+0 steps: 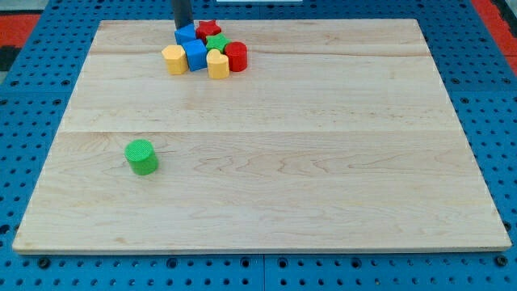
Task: Push the green circle towards the group of blocks
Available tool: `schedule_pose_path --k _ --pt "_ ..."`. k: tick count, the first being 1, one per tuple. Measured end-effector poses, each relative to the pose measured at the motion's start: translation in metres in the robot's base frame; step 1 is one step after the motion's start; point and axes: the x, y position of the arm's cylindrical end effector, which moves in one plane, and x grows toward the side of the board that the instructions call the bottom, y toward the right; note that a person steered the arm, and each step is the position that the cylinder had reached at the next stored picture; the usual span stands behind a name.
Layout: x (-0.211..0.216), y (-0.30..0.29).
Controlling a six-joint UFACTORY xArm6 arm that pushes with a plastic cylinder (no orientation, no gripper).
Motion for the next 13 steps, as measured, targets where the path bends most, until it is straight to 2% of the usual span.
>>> schedule_pose_path --k 1,3,7,10,11,13 --pt "0.012 -0.005" --pt "0.02 -0.057" --pt "0.184 -0.061" --pt "0.275 -0.142" --pt "0.302 -0.132" --pt "0.306 -0.05"
